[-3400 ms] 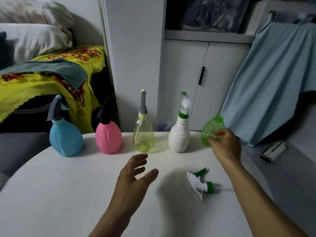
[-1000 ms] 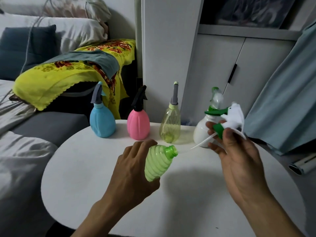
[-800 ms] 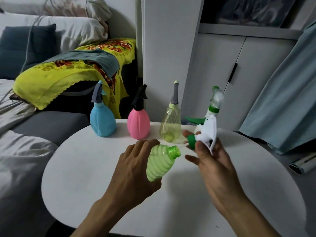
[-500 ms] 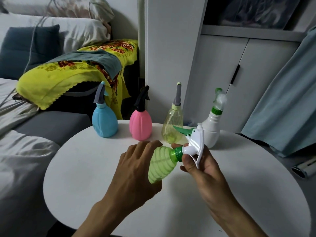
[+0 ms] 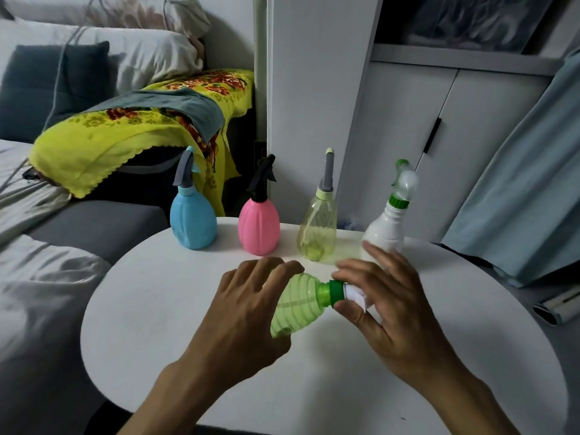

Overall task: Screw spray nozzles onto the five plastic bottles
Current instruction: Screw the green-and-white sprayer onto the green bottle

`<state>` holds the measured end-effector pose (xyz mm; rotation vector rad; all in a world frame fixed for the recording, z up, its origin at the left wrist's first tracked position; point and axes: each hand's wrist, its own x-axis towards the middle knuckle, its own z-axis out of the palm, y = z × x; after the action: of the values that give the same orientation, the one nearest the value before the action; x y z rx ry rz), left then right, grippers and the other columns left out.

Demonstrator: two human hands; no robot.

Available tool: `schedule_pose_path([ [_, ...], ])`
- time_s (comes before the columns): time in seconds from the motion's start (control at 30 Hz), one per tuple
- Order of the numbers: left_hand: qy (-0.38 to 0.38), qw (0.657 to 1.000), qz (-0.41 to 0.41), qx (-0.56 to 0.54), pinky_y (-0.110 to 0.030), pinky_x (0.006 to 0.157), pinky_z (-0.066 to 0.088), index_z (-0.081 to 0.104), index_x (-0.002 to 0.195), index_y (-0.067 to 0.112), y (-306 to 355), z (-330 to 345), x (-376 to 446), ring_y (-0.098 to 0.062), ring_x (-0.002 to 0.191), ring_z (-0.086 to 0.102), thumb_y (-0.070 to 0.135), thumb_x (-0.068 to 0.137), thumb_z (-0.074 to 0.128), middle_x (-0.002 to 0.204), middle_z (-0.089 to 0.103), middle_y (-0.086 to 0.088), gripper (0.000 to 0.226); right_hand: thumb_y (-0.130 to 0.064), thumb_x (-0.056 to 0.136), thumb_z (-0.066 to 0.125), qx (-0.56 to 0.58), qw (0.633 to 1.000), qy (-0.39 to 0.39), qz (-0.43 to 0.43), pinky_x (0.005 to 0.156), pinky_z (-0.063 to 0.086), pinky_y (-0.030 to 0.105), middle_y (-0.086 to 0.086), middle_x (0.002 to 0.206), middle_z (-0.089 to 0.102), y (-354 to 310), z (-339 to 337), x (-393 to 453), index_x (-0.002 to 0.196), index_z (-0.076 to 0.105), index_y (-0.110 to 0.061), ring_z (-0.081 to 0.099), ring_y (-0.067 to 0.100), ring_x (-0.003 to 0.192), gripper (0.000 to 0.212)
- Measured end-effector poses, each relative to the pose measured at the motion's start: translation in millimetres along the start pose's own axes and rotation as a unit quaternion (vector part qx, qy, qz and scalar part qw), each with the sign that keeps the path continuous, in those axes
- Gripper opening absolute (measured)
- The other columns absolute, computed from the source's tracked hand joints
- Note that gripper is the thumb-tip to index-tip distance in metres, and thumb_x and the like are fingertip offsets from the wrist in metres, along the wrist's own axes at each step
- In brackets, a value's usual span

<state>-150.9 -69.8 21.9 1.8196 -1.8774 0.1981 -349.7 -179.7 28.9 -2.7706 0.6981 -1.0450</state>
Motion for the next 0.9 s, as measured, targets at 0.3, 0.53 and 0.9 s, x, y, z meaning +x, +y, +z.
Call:
schedule_pose_path([
  [0.3, -0.022, 1.0, 0.008, 0.004, -0.033, 0.085, 0.046, 0.041, 0.131, 0.032, 1, -4, -3, -0.021, 0.109, 0.052, 0.038, 0.057, 0.082, 0.124, 0.055, 0.005, 0.085, -0.036, 0.089, 0.067, 0.243, 0.965, -0.08, 0.064, 0.086, 0.048, 0.014, -0.021, 0.112, 0.056, -7, -2, -5, 0.113, 0.056, -0.024, 0.058, 0.007, 0.11, 0.029],
  [0.53, -0.053, 0.998, 0.027, 0.038, -0.042, 0.086, 0.048, 0.041, 0.133, 0.026, 2, -8, -3, -0.027, 0.111, 0.051, 0.035, 0.054, 0.087, 0.126, 0.056, -0.002, 0.091, -0.024, 0.082, 0.074, 0.195, 0.977, -0.087, 0.02, 0.083, 0.051, 0.047, -0.012, 0.11, 0.059, -6, -7, 0, 0.11, 0.062, -0.023, 0.059, 0.014, 0.105, 0.03],
  [0.9, -0.024, 0.998, 0.008, 0.058, -0.046, 0.086, 0.048, 0.043, 0.132, 0.025, 8, -14, -4, -0.032, 0.113, 0.053, 0.03, 0.057, 0.084, 0.127, 0.057, -0.006, 0.086, -0.059, 0.087, 0.059, 0.265, 0.957, -0.042, 0.111, 0.067, 0.059, 0.043, -0.019, 0.095, 0.064, -11, -3, 4, 0.1, 0.06, -0.032, 0.068, 0.017, 0.081, 0.03],
])
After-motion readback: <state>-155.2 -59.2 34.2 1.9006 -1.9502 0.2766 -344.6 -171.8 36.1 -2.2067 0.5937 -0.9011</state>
